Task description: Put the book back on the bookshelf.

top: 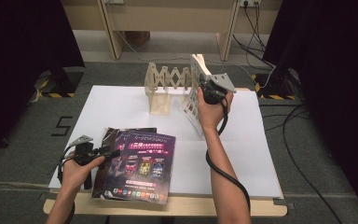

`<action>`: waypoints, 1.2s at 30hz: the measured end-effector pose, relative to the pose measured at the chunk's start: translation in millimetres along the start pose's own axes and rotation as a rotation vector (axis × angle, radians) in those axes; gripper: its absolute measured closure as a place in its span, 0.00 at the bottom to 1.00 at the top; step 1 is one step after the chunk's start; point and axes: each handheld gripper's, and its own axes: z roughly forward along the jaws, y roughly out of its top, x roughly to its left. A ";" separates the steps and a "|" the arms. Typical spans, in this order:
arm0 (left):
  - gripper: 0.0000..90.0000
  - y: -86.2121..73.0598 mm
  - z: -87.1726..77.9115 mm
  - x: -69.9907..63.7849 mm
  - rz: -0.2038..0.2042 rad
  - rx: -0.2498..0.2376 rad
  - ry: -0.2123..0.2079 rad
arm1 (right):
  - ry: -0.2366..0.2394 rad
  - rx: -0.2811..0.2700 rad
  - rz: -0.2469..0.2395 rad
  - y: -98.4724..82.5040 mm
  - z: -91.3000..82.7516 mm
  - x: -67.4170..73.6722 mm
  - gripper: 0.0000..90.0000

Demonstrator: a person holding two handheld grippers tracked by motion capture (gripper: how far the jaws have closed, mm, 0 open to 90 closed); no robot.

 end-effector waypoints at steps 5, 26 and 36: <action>0.39 0.1 0.3 -4.2 0.007 0.002 -0.006 | 0.004 0.035 0.013 -4.1 -17.2 -7.1 0.80; 0.39 1.3 -1.4 -3.3 0.015 0.000 -0.006 | -0.003 0.192 0.059 22.5 3.1 -31.0 0.67; 0.39 1.1 -0.4 -3.1 0.016 0.001 -0.006 | -0.010 0.214 0.064 19.0 10.2 -35.4 0.74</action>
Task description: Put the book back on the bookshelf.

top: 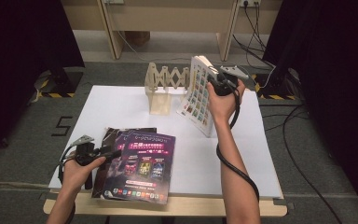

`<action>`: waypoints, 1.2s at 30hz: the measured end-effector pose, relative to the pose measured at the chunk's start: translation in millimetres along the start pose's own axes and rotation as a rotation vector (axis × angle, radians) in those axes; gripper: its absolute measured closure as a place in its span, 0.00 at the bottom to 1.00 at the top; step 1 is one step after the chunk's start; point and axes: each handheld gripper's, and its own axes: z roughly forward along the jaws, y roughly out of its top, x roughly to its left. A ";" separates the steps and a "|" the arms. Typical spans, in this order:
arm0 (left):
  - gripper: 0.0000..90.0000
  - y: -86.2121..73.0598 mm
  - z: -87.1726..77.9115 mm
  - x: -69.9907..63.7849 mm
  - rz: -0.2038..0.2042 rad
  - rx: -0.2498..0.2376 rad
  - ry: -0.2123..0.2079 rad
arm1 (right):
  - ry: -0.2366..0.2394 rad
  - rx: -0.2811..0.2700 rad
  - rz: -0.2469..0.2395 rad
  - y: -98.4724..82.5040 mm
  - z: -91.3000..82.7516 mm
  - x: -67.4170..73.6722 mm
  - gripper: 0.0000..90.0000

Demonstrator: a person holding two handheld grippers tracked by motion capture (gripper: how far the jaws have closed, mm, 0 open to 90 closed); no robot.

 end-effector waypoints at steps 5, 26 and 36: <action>0.39 -0.4 0.7 -0.8 0.000 0.004 -0.003 | 0.011 0.039 -0.014 8.6 5.1 -0.4 0.73; 0.39 -0.3 0.0 1.1 0.002 0.003 0.003 | 0.029 -0.075 0.007 12.9 -18.5 14.9 0.83; 0.39 -0.7 -0.2 1.4 -0.004 0.000 -0.001 | -0.014 -0.173 0.001 5.5 7.3 28.2 0.83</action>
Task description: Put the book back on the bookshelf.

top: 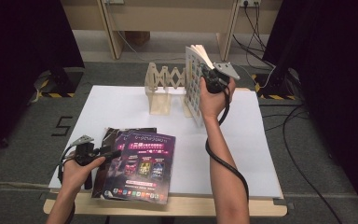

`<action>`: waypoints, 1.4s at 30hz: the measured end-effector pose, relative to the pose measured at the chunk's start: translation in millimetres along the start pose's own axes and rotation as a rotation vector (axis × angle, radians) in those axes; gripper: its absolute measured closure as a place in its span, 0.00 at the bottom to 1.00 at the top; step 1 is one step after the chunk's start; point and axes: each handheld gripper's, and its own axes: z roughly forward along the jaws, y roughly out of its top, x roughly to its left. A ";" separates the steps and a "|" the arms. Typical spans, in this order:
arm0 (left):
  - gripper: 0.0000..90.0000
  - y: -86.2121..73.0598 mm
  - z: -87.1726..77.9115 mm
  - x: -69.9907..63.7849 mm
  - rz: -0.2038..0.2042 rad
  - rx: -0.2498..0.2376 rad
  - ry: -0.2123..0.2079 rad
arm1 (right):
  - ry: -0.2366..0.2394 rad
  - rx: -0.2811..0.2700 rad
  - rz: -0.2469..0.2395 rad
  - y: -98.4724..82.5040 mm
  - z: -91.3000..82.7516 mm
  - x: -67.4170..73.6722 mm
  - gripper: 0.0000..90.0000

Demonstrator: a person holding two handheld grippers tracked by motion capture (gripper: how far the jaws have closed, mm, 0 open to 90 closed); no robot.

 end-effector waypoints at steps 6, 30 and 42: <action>0.39 -0.7 -1.8 2.1 -0.003 -0.002 0.004 | -0.004 -0.019 -0.019 -16.8 8.1 8.0 0.83; 0.39 0.3 -1.0 0.3 0.001 -0.001 0.002 | 0.018 0.085 -0.018 -9.1 -5.2 -6.5 0.73; 0.39 1.0 -1.7 -0.2 0.001 -0.004 -0.001 | 0.027 0.157 0.013 4.1 5.6 -17.5 0.67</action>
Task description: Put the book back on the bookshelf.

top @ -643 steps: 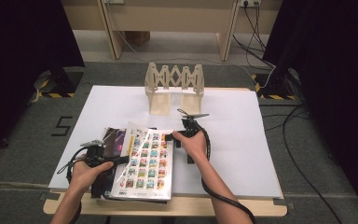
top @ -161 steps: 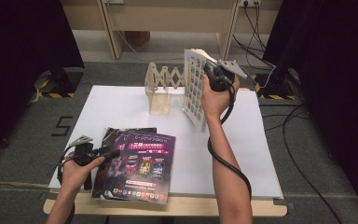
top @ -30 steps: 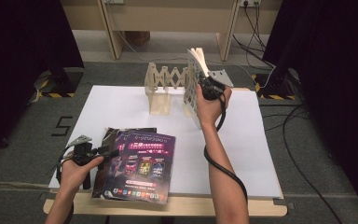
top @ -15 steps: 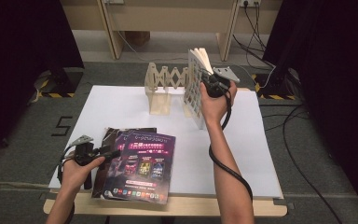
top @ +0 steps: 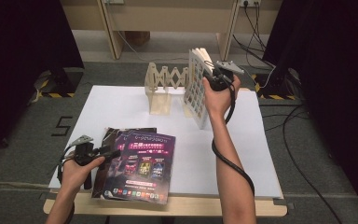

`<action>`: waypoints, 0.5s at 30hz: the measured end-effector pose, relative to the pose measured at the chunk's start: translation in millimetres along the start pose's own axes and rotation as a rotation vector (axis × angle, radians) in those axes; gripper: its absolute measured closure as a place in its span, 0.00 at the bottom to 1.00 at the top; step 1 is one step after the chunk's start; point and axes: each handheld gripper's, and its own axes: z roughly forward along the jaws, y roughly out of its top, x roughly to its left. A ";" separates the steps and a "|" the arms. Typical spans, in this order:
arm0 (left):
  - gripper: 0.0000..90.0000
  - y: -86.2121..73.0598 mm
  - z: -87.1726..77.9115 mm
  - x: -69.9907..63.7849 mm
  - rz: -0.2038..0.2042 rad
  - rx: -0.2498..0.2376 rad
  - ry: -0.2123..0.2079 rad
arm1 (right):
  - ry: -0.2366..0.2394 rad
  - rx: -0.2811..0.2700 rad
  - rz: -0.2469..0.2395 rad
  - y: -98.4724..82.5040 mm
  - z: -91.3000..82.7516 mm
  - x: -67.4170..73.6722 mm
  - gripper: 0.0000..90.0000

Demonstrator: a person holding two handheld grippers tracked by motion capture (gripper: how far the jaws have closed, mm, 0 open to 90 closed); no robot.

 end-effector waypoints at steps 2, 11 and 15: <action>0.39 -0.1 -0.2 0.7 -0.003 0.000 0.004 | -0.001 0.014 0.002 1.6 3.2 -1.8 0.67; 0.39 -0.5 0.5 0.6 0.001 0.004 0.002 | -0.017 0.079 -0.014 1.1 11.6 -3.3 0.76; 0.39 -0.8 1.1 1.2 0.001 0.004 0.001 | -0.026 0.089 -0.016 1.0 11.1 -2.6 0.82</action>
